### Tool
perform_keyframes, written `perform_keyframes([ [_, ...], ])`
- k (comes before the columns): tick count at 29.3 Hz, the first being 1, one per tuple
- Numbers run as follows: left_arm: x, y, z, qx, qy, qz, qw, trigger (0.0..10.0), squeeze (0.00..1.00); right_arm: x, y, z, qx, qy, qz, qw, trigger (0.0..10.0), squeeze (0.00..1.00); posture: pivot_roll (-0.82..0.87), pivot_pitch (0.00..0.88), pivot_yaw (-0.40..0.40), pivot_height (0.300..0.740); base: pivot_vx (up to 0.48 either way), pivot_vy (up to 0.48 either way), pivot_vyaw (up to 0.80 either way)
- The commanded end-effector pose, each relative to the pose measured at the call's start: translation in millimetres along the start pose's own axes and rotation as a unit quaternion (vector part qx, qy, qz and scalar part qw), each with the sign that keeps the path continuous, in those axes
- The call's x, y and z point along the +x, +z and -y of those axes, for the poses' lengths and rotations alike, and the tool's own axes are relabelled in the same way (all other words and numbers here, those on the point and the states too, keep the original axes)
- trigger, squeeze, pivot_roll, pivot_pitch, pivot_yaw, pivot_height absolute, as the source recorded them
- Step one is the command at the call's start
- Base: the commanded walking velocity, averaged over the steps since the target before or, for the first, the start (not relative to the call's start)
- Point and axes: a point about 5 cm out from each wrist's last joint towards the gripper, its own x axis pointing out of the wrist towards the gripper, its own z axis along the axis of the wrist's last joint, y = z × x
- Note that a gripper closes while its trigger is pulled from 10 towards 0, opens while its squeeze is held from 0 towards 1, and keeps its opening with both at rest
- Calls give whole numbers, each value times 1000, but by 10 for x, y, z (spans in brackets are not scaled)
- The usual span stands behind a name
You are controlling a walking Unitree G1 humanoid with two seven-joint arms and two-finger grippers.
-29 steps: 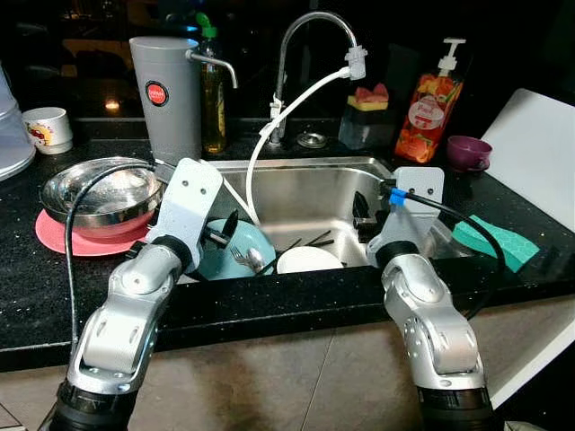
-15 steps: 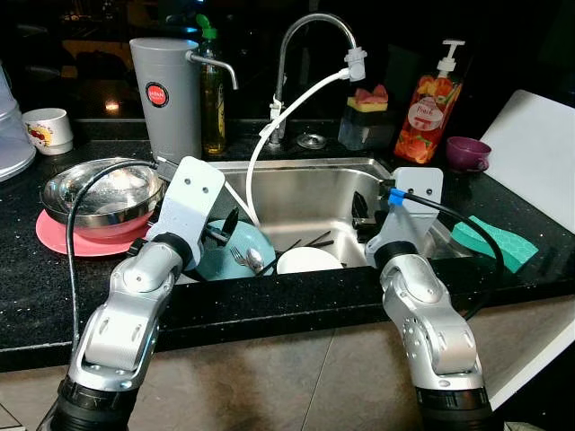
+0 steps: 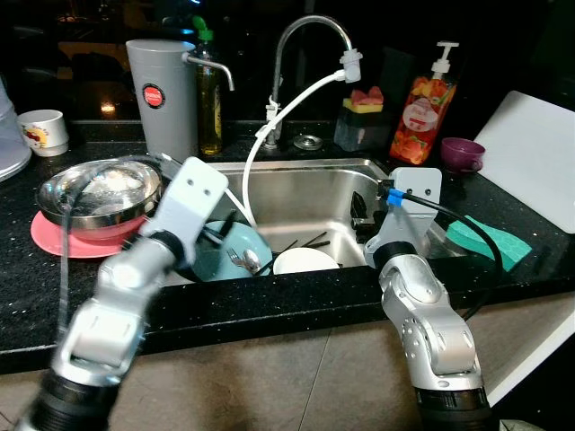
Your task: Kitchen organization
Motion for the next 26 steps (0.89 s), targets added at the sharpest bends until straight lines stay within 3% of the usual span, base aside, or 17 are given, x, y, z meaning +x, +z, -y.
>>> perform_keyframes([
  [1, -8, 29, -69, 16, -6, 7, 1000, 10000, 0, 5, -16, 8, -5, -1, -1, 1000, 10000, 0, 125, 75, -81, 740, 0, 0, 0],
  [2, -62, 22, -222, 37, -22, -3, 999, 10000, 0, 16, -21, 11, -4, -4, -1, 1000, 10000, 0, 136, 81, -80, 740, 0, 0, 0],
  [5, -122, -44, -331, 30, -40, -33, 998, 10000, 0, 24, -20, -5, 3, -7, 0, 1000, 10000, 0, 142, 83, -81, 740, 0, 0, 0],
  [8, -198, -156, -358, 20, -67, -72, 995, 10000, 0, 22, -35, -34, 5, -3, -2, 1000, 10000, 0, 146, 81, -75, 740, 0, 0, 0],
  [9, -271, -290, -343, 18, -92, -121, 988, 10000, 0, 13, -54, -42, 5, 0, -4, 1000, 10000, 0, 155, 89, -74, 740, 0, 0, 0],
  [11, -271, -290, -343, 18, -92, -121, 988, 10000, 0, 13, -54, -42, 5, 0, -4, 1000, 10000, 0, 155, 89, -74, 740, 0, 0, 0],
  [13, -310, -374, -401, 23, -86, -159, 983, 10000, 0, 6, -65, -35, 7, -3, -6, 1000, 10000, 0, 159, 101, -72, 740, 0, 0, 0],
  [18, -342, -414, -525, 28, -71, -181, 981, 10000, 0, 1, -75, -29, 10, -6, -8, 1000, 10000, 0, 164, 103, -74, 740, 0, 0, 0],
  [22, -429, -391, -921, 28, -40, -188, 981, 10000, 0, 5, -111, -35, 14, -8, -12, 1000, 10000, 0, 175, 107, -69, 740, 0, 0, 0],
  [26, -428, -334, -974, 30, -51, -176, 983, 10000, 0, 13, -109, -43, 16, -8, -11, 1000, 10000, 0, 179, 110, -69, 740, 0, 0, 0],
])
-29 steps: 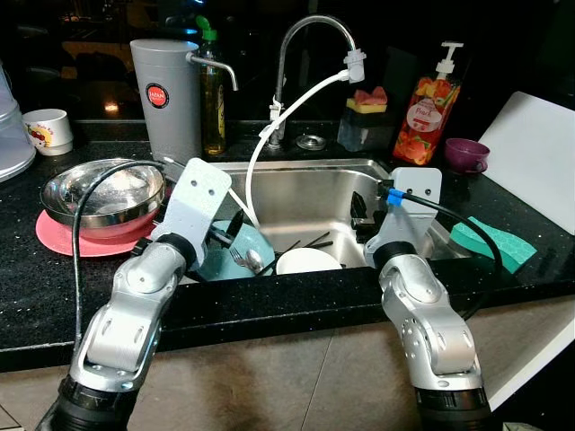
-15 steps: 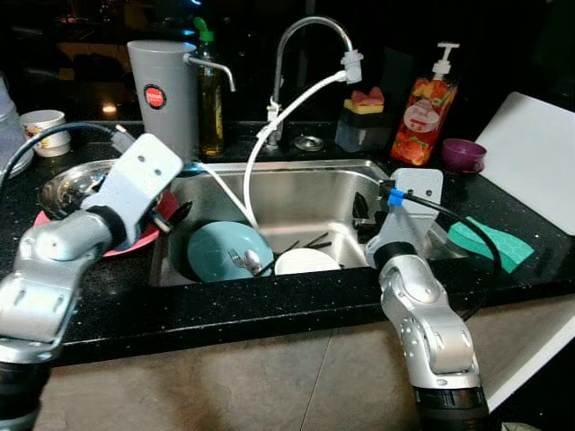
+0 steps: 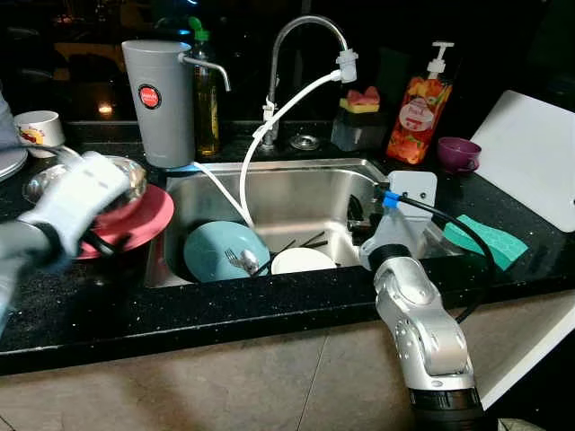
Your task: Kitchen organization
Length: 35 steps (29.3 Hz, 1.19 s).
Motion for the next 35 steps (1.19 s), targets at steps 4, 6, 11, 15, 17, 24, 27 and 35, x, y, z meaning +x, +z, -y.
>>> perform_keyframes([
  [4, 54, 63, 20, 4, -33, 18, 999, 10000, 0, 4, -40, -26, 1, 1, -5, 1000, 10000, 0, 175, 106, -67, 740, 0, 0, 0],
  [6, 98, 98, 95, -10, -59, 31, 998, 10000, 0, 3, -40, -25, 1, 1, -5, 1000, 10000, 0, 175, 106, -67, 740, 0, 0, 0],
  [11, 191, 127, 84, -3, -62, 36, 997, 10000, 1000, 2, -25, -10, -1, -3, -2, 1000, 10000, 0, 163, 102, -63, 740, 0, 0, 0],
  [15, 248, 133, -8, 0, -52, 28, 998, 10000, 1000, -1, -28, 8, -1, -6, -3, 1000, 10000, 0, 163, 101, -63, 740, 0, 0, 0],
  [17, 261, 126, -26, 1, -51, 24, 998, 10000, 282, 0, -29, 7, -1, -6, -3, 1000, 10000, 0, 163, 101, -63, 740, 0, 0, 0],
  [24, 366, 55, -123, -19, -70, -3, 997, 10000, 0, 11, -26, -21, 2, -2, -2, 1000, 10000, 0, 170, 99, -66, 740, 0, 0, 0],
  [27, 466, -74, -147, -45, -90, -28, 995, 10000, 0, 18, -21, -32, 3, -2, 0, 1000, 10000, 0, 166, 96, -59, 740, 0, 0, 0],
  [35, 565, -247, -170, -17, -69, -70, 995, 1686, 0, 3, -24, 1, 3, -9, 0, 1000, 10000, 0, 163, 97, -56, 740, 0, 0, 0],
])
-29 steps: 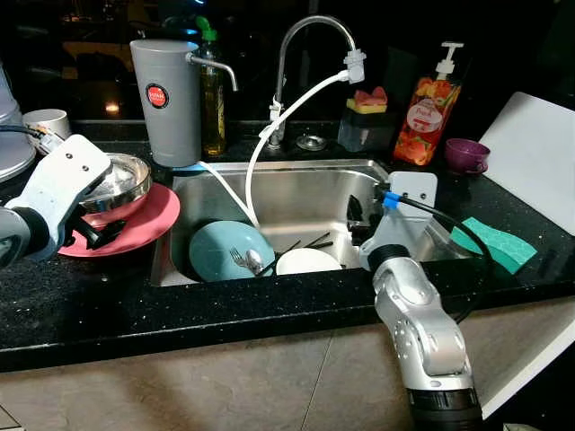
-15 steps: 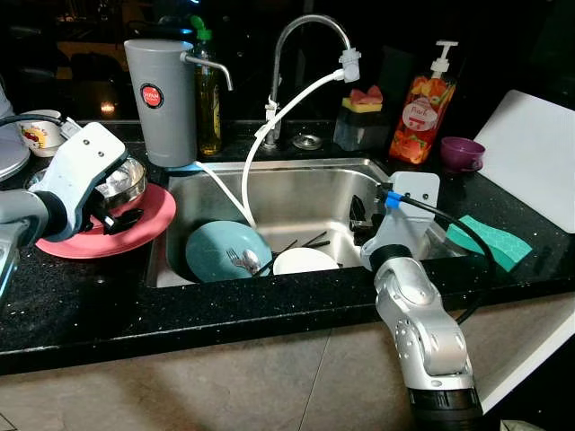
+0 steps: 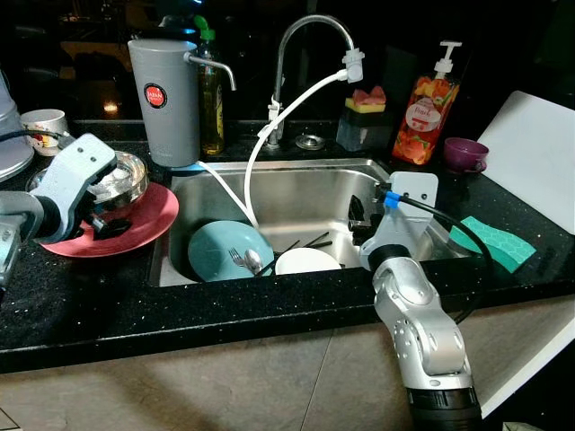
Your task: Kitchen organization
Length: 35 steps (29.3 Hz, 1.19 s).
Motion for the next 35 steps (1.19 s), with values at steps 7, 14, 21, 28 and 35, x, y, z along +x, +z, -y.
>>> perform_keyframes([
  [7, 46, 20, -17, 34, 25, 0, 999, 0, 0, 16, -3, 6, -2, -2, 2, 1000, 10000, 0, 167, 99, -68, 740, 0, 0, 0],
  [14, 41, 180, -7, 80, 53, 47, 994, 0, 0, 21, -6, 2, -2, 0, 2, 1000, 10000, 0, 162, 97, -70, 740, 0, 0, 0],
  [21, 12, 471, 72, 183, 111, 131, 968, 10000, 0, 23, 6, 7, -3, 0, 3, 1000, 10000, 0, 157, 96, -72, 740, 0, 0, 0],
  [28, 12, 734, 491, 334, 102, 214, 912, 10000, 0, 57, 174, -20, 20, 34, 22, 999, 10000, 0, 153, 94, -73, 740, 0, 0, 0],
  [35, 68, 889, 868, 417, 71, 266, 866, 10000, 0, 71, 401, -252, 158, 136, 29, 978, 10000, 0, 152, 88, -75, 740, 0, 0, 0],
])
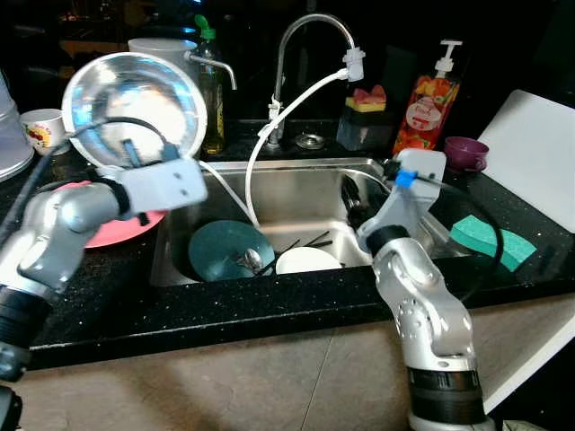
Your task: Kitchen organization
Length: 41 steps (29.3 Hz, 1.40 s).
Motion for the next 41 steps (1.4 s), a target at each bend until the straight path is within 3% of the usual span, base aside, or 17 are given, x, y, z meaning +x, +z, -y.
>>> perform_keyframes([
  [1, 20, 79, -5, 20, 5, 17, 1000, 10000, 0, -10, 41, -18, 15, 12, 3, 1000, 10000, 0, 152, 88, -75, 740, 0, 0, 0],
  [4, 43, 121, 10, 34, 8, 28, 999, 10000, 0, -1, 46, -77, 31, 30, 1, 999, 10000, 0, 150, 82, -77, 740, 0, 0, 0],
  [6, 110, 255, 106, 85, -3, 60, 995, 10000, 0, 8, 47, -250, 74, 78, -7, 994, 10000, 0, 152, 74, -80, 740, 0, 0, 0],
  [9, 144, 348, 195, 118, -13, 86, 989, 10000, 0, 14, 45, -338, 104, 103, -16, 989, 10000, 0, 148, 68, -79, 740, 0, 0, 0],
  [17, 179, 588, 374, 141, -31, 145, 979, 10000, 0, 29, 28, -415, 139, 133, -34, 981, 10000, 0, 149, 62, -84, 740, 0, 0, 0],
  [31, 222, 761, 407, 163, -19, 189, 968, 10000, 0, 112, -92, -295, 97, 68, -65, 991, 10000, 0, 147, 67, -87, 740, 0, 0, 0],
  [36, 197, 865, 498, 174, -22, 222, 959, 10000, 0, 149, -164, -217, 81, 30, -78, 993, 10000, 0, 147, 67, -87, 740, 0, 0, 0],
  [37, 193, 875, 520, 178, -25, 226, 957, 10000, 0, 154, -169, -205, 80, 25, -78, 993, 8275, 0, 147, 67, -87, 740, 0, 0, 0],
  [38, 193, 875, 520, 178, -25, 226, 957, 10000, 0, 154, -169, -205, 80, 25, -78, 993, 8275, 0, 147, 67, -87, 740, 0, 0, 0],
  [39, 190, 888, 539, 182, -25, 231, 956, 10000, 0, 161, -177, -190, 74, 17, -81, 994, 4863, 0, 148, 71, -86, 740, 0, 0, 0],
  [41, 189, 896, 551, 184, -25, 234, 954, 10000, 0, 166, -184, -180, 69, 12, -83, 994, 4863, 0, 148, 71, -86, 740, 0, 0, 0],
])
